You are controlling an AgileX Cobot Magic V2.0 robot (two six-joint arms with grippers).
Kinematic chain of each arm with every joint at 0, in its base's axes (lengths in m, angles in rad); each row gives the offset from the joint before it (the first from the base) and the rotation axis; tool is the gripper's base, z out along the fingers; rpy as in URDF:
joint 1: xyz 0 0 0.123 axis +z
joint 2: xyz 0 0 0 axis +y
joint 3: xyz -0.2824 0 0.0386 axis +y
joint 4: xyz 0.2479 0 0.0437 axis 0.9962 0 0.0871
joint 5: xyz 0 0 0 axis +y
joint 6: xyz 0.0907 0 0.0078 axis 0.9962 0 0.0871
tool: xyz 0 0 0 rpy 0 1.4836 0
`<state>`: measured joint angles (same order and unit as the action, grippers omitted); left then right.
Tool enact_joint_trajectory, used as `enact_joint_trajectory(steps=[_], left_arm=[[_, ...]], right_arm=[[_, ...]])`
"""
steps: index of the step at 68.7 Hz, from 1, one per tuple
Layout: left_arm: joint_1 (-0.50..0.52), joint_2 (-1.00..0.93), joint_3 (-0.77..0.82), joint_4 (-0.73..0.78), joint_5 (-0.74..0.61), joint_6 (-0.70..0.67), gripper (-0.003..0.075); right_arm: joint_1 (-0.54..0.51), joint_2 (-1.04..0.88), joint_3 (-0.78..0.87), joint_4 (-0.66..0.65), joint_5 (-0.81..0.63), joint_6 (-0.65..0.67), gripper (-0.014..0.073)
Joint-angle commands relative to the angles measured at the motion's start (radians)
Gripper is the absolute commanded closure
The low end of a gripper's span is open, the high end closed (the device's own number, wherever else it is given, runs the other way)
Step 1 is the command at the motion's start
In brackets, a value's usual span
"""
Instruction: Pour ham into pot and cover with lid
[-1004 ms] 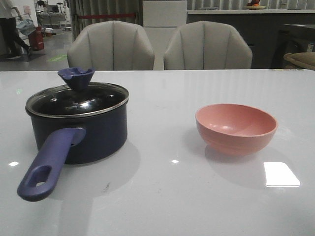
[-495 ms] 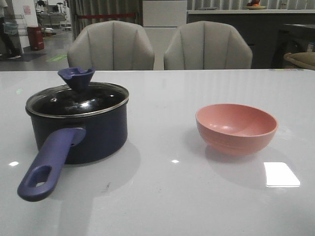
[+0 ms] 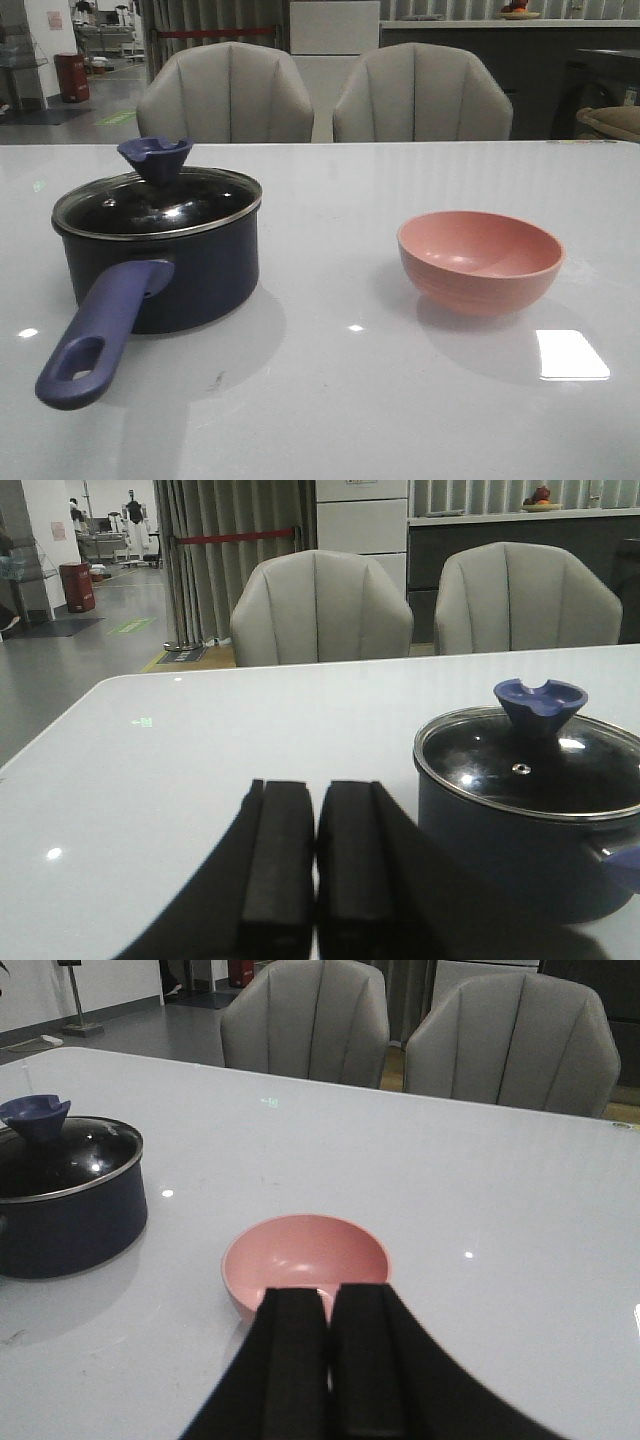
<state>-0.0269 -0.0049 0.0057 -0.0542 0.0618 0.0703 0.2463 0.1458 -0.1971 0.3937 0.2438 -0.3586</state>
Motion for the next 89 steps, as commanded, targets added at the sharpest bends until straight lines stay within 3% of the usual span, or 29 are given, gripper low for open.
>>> enact_joint_trajectory(steps=[1,24,31,46,54,67,89], left_arm=[[0.003,-0.020,0.021,-0.010,-0.084,-0.002,0.0589],[0.003,-0.020,0.021,-0.010,-0.084,-0.002,0.0589],[0.005,-0.020,0.021,-0.010,-0.084,-0.002,0.0589],[0.005,-0.020,0.021,-0.010,-0.084,-0.002,0.0589],[0.005,-0.020,0.021,-0.010,-0.084,-0.002,0.0589],[0.005,-0.020,0.021,-0.010,-0.084,-0.002,0.0589],[0.005,-0.018,0.021,-0.010,-0.084,-0.002,0.0589]], right_arm=[[0.002,0.009,-0.027,0.009,-0.074,-0.012,0.0441],[0.001,0.004,-0.007,0.007,-0.076,-0.012,0.0441],[-0.009,-0.019,-0.007,-0.052,-0.073,-0.005,0.0441],[-0.104,-0.094,0.037,-0.310,-0.088,0.275,0.0441],[-0.112,-0.140,0.098,-0.394,-0.152,0.346,0.0441],[-0.101,-0.177,0.219,-0.401,-0.321,0.351,0.0441],[-0.038,-0.177,0.219,-0.403,-0.297,0.359,0.0441]])
